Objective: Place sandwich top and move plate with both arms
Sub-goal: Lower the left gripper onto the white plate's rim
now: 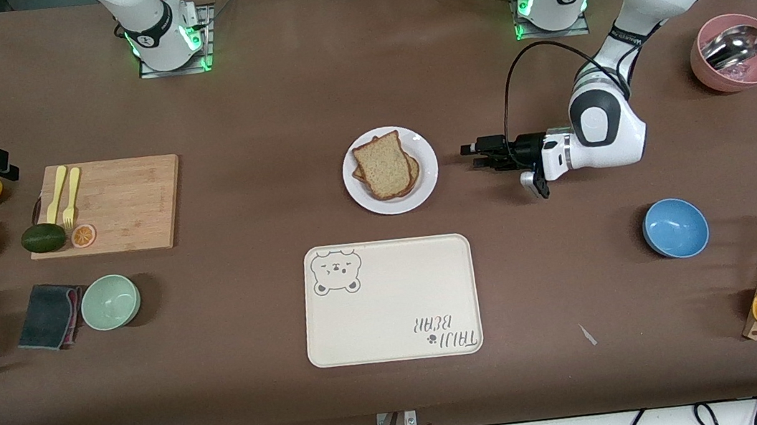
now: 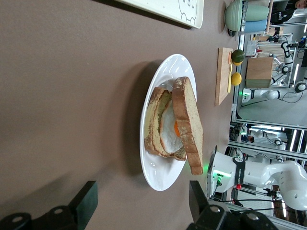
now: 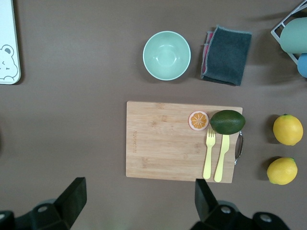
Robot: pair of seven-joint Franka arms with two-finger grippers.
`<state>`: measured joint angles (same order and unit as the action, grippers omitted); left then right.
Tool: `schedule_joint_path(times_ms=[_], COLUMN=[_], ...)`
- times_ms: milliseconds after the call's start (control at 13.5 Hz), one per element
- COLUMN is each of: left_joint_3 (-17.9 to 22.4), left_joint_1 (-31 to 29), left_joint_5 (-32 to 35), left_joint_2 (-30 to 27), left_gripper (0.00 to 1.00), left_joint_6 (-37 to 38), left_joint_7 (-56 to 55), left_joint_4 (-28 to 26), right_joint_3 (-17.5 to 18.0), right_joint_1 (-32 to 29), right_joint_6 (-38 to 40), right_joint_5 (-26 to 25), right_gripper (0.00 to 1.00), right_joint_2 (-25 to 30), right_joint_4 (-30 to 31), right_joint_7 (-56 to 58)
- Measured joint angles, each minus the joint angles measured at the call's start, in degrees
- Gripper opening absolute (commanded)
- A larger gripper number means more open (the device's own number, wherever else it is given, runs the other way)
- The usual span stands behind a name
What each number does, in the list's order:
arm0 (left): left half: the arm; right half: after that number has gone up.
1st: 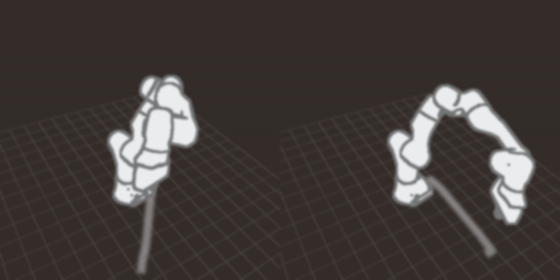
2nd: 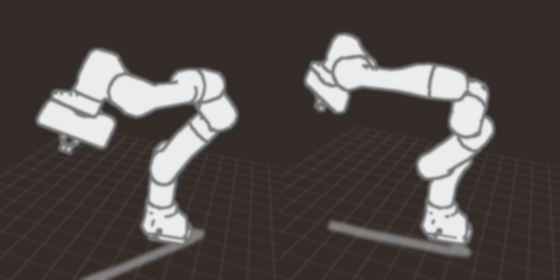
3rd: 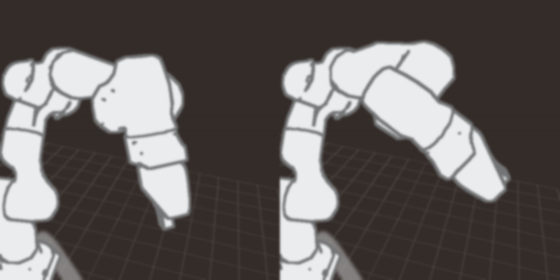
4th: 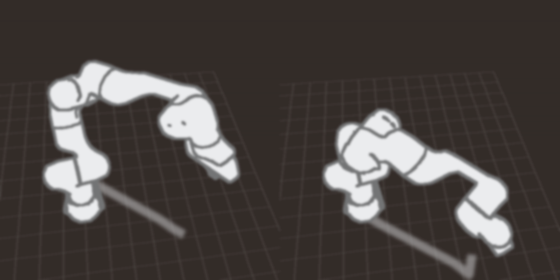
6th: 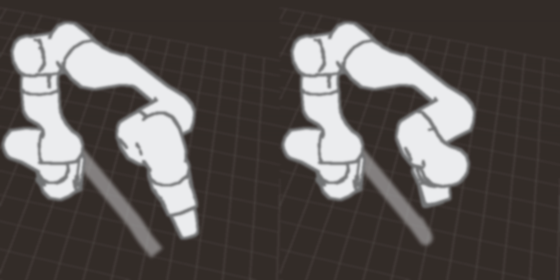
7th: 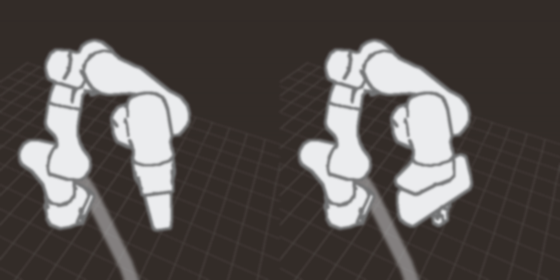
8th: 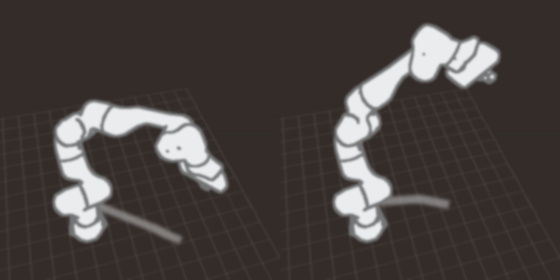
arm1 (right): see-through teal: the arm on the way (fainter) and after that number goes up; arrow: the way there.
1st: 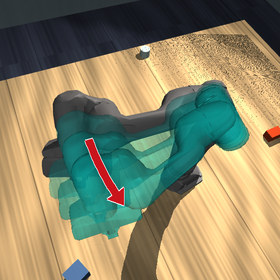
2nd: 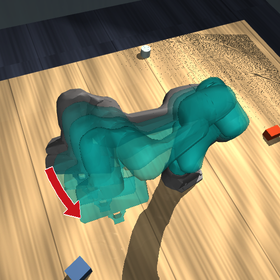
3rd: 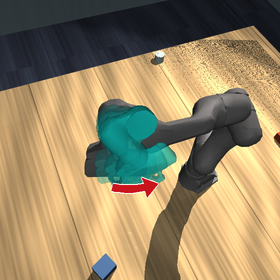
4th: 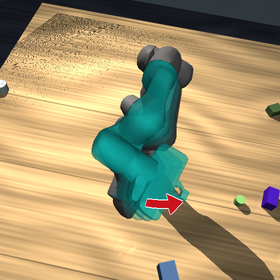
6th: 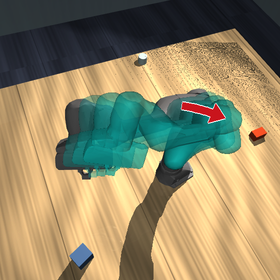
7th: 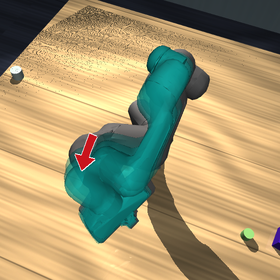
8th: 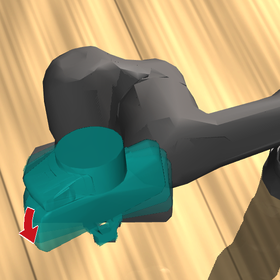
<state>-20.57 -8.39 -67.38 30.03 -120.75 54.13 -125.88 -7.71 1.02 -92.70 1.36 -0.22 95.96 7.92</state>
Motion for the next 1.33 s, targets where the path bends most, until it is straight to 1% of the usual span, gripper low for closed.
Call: schedule_joint_path(times_ms=[296,444,740,814,888,962,1332], left_joint_3=[-2.1,-2.2,-2.2,-2.2,-2.2,-2.2,-2.1], left_joint_1=[1.0,2.5,5.6,6.2,6.4,6.4,6.4], left_joint_5=[0.0,-1.3,-4.3,-4.5,-4.5,-4.5,-4.5], left_joint_2=[1.2,2.0,4.4,5.0,5.6,6.0,6.5], left_gripper=[0.85,0.85,0.84,0.74,0.56,0.52,0.52], left_joint_6=[-0.1,-0.2,-4.3,-5.0,-5.3,-5.3,-5.3], left_joint_7=[-0.1,-0.1,-0.1,-0.1,-0.1,0.0,0.2], left_joint_4=[1.3,1.8,3.4,4.0,4.6,5.0,5.3], right_joint_3=[0.0,0.0,0.0,0.0,0.0,0.0,0.0], right_joint_1=[0.0,0.0,0.0,0.0,0.0,0.0,0.0], right_joint_6=[0.1,0.6,0.8,0.8,0.9,0.9,0.9], right_joint_5=[0.0,0.0,0.0,0.0,0.0,0.0,0.0], right_gripper=[1.00,1.00,1.00,1.00,1.00,1.00,1.00], right_joint_2=[0.0,0.0,0.0,0.0,0.0,0.0,0.0], right_joint_4=[0.0,0.0,0.0,0.0,0.0,0.0,0.0], right_joint_7=[0.0,0.0,0.0,0.0,0.0,0.0,0.0])
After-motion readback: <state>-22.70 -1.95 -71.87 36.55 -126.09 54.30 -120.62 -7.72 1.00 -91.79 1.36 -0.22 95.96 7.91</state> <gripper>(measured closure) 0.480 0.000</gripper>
